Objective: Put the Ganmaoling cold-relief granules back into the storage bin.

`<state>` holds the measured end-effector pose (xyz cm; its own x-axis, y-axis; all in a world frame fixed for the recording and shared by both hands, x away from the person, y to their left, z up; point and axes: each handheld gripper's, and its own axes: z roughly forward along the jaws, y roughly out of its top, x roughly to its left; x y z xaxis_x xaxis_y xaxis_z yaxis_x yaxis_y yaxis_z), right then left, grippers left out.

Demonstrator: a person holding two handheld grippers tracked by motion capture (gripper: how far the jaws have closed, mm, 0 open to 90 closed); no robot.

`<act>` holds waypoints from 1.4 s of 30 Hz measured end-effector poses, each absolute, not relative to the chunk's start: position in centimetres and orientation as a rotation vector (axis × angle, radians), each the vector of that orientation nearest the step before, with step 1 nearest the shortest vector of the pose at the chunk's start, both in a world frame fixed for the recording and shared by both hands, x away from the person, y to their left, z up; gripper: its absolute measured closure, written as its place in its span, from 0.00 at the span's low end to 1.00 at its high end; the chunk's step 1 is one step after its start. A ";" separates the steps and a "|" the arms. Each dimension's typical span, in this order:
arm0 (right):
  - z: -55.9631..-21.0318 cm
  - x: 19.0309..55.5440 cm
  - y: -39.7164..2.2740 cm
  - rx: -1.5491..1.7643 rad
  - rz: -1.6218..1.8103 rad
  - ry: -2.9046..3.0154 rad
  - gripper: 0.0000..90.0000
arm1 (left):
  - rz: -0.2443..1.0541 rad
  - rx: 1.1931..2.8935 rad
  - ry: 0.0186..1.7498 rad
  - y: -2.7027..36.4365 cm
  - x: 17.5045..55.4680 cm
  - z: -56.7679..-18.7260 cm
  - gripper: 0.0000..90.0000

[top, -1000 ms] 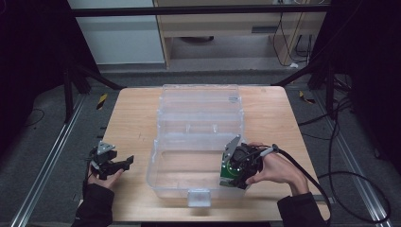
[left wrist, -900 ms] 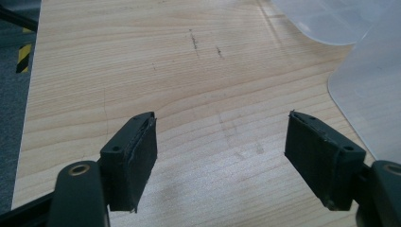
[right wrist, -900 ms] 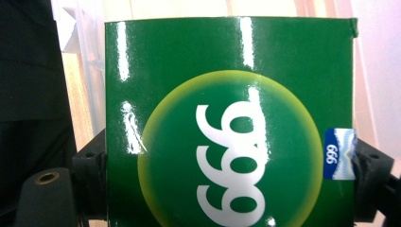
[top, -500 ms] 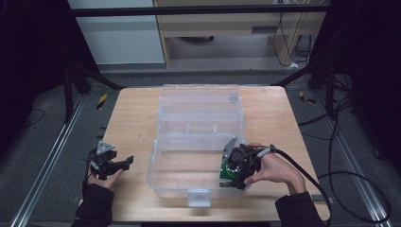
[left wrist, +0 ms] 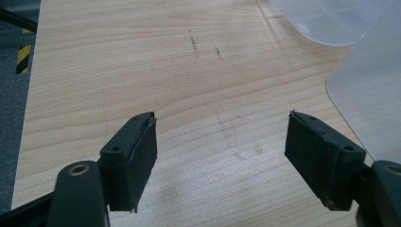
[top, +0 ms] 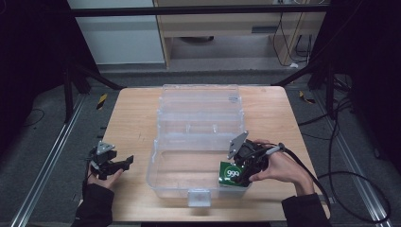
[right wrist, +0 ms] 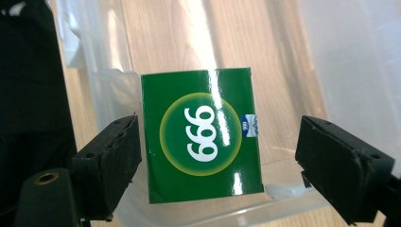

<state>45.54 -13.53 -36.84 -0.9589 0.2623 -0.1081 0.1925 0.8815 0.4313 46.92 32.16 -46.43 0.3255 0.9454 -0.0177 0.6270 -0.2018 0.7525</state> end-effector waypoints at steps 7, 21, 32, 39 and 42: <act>-34.9 44.7 -15.4 0.460 0.800 2.734 0.16 | 0.607 1.924 1.382 32.2 46.9 -46.4 0.28; -35.8 43.6 -22.0 0.844 1.076 2.336 0.07 | 0.609 1.932 1.380 32.0 46.9 -46.4 0.28; -39.3 43.6 -25.3 1.127 1.166 2.082 0.05 | 0.605 1.934 1.378 31.9 46.9 -46.5 0.28; -41.6 44.2 -26.7 1.226 1.126 1.986 0.05 | 0.600 1.936 1.381 31.9 47.0 -46.6 0.29; -42.7 44.6 -27.5 1.287 1.118 1.928 0.05 | 0.600 1.941 1.380 31.9 47.0 -46.7 0.29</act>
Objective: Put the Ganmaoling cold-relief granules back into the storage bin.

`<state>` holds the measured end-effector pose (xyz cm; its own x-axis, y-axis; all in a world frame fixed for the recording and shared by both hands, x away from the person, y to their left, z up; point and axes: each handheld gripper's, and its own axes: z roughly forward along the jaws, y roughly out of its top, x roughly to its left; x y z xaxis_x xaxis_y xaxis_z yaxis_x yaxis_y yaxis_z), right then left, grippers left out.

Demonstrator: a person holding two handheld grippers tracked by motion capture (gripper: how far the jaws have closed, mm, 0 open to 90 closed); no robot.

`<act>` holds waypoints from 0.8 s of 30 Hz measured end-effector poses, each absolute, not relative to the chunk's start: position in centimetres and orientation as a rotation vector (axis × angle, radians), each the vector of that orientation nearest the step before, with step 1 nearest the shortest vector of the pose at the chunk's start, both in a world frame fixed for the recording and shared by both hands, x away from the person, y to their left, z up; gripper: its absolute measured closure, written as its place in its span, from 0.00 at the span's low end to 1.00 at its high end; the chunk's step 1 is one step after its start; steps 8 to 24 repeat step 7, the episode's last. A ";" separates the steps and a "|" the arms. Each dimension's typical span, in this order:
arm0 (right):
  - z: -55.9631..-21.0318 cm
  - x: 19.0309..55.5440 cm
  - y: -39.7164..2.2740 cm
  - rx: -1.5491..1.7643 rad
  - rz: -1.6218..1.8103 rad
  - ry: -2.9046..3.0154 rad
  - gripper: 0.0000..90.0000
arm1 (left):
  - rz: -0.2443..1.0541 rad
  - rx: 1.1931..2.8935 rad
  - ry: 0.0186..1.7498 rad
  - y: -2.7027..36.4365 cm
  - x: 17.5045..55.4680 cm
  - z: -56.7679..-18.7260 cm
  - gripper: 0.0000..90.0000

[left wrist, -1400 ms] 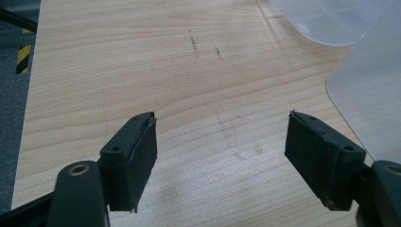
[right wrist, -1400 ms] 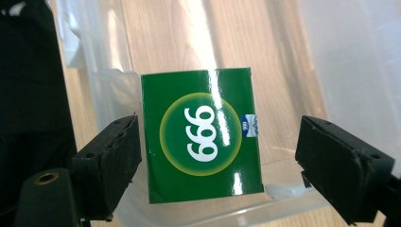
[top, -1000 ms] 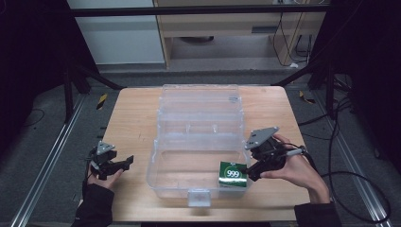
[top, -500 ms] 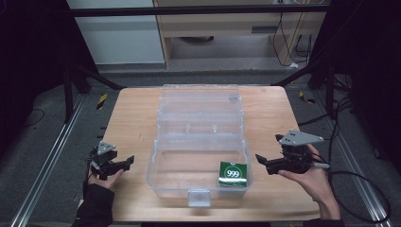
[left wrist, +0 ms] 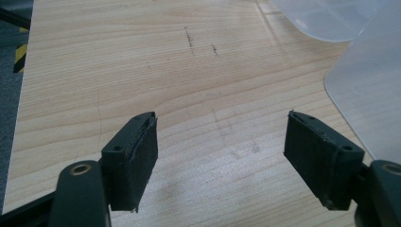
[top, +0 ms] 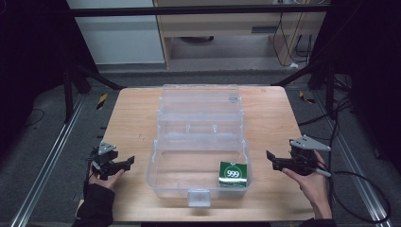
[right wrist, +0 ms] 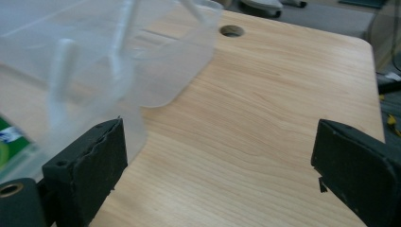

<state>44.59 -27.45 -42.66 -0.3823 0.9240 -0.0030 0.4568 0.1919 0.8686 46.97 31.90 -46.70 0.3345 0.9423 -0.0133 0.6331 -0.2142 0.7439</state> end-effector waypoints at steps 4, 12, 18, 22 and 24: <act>-44.4 44.8 -28.7 1.384 1.076 1.845 0.06 | 0.590 1.947 1.377 31.8 47.1 -46.9 0.30; -45.4 44.9 -29.2 1.431 1.051 1.826 0.06 | 0.586 1.960 1.372 31.6 47.1 -47.0 0.30; -45.4 44.9 -29.2 1.431 1.051 1.826 0.06 | 0.586 1.960 1.372 31.6 47.1 -47.0 0.30; -45.4 44.9 -29.2 1.431 1.051 1.826 0.06 | 0.586 1.960 1.372 31.6 47.1 -47.0 0.30; -45.4 44.9 -29.2 1.431 1.051 1.826 0.06 | 0.586 1.960 1.372 31.6 47.1 -47.0 0.30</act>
